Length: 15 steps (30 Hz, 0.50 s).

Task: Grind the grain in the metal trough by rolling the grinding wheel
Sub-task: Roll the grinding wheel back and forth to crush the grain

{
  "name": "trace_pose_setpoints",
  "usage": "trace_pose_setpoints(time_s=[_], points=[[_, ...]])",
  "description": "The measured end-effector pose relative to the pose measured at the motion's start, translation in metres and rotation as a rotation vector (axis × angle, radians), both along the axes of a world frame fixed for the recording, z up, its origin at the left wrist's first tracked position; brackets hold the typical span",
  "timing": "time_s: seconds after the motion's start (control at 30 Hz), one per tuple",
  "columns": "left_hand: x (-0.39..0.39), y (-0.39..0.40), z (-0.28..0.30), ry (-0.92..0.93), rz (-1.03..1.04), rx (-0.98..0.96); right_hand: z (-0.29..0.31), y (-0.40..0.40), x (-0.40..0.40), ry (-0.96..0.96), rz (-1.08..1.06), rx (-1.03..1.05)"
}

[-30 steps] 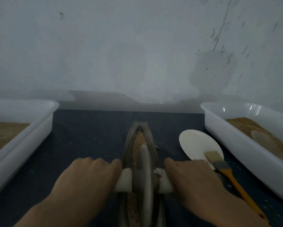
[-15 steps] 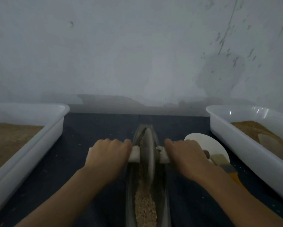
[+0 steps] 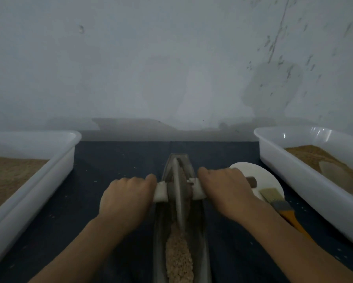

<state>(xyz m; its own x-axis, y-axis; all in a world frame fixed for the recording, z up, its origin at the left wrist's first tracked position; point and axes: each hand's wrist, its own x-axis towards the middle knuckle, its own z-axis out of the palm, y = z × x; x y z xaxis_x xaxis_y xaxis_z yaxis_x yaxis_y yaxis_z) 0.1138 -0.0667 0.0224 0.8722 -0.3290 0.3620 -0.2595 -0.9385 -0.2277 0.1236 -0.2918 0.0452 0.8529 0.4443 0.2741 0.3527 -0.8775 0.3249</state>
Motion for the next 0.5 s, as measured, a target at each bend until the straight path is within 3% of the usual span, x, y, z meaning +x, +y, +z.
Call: trace_pose_setpoints(time_s=[0.1,0.37,0.5], points=[[0.002,0.002,-0.002,0.025,-0.001,-0.011,0.004,0.002,0.002,0.005,0.015,-0.009],[-0.048,0.005,0.009,0.25,-0.059,0.101,-0.006,-0.011,-0.064,0.243,0.05,0.075],[-0.036,0.008,0.003,0.087,-0.099,0.074,-0.007,-0.009,-0.051,0.176,0.037,0.085]])
